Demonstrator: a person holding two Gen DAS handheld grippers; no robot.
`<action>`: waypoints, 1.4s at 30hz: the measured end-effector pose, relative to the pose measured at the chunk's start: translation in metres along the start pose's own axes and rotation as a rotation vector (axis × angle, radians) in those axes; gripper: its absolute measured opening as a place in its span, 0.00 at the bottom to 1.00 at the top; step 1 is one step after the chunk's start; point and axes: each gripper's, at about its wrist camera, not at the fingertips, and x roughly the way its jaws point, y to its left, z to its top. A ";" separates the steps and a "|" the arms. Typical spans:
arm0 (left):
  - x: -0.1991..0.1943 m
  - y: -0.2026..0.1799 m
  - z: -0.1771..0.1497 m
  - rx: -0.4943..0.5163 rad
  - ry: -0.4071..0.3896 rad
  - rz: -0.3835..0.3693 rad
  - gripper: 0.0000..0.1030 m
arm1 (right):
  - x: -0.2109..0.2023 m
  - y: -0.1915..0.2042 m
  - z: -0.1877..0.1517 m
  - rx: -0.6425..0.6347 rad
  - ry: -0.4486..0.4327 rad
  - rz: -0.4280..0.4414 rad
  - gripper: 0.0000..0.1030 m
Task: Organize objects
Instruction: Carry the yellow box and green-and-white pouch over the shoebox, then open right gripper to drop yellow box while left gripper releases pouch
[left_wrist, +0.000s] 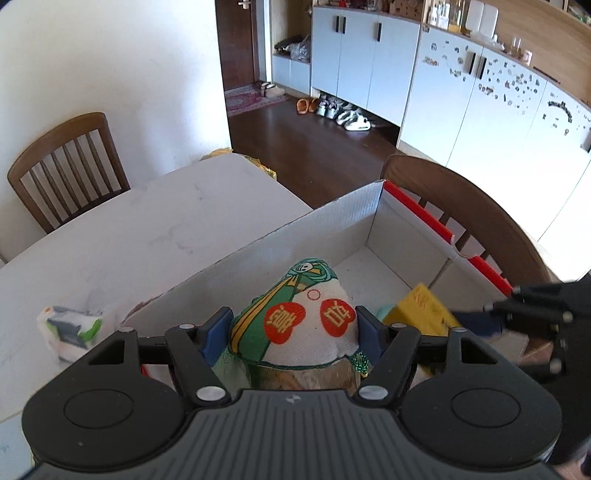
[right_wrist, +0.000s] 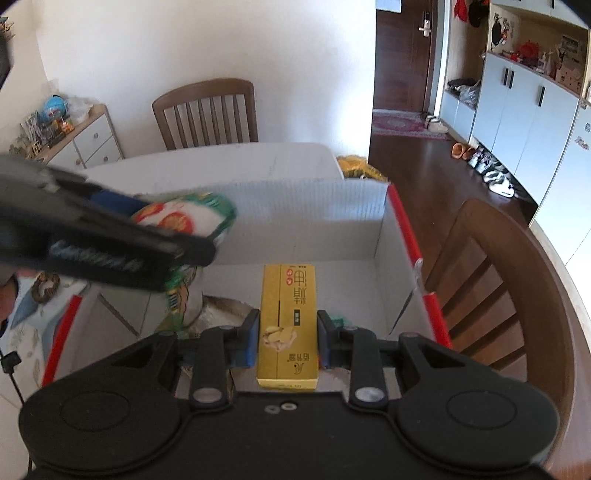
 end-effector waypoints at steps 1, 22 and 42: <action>0.005 -0.002 0.002 0.003 0.006 0.003 0.68 | 0.003 0.000 -0.001 -0.001 0.005 0.001 0.28; 0.084 -0.014 -0.002 0.065 0.166 0.021 0.69 | 0.039 0.010 -0.015 -0.079 0.134 0.008 0.28; 0.068 0.007 -0.011 -0.007 0.155 -0.026 0.73 | 0.016 0.001 -0.013 -0.016 0.091 0.014 0.46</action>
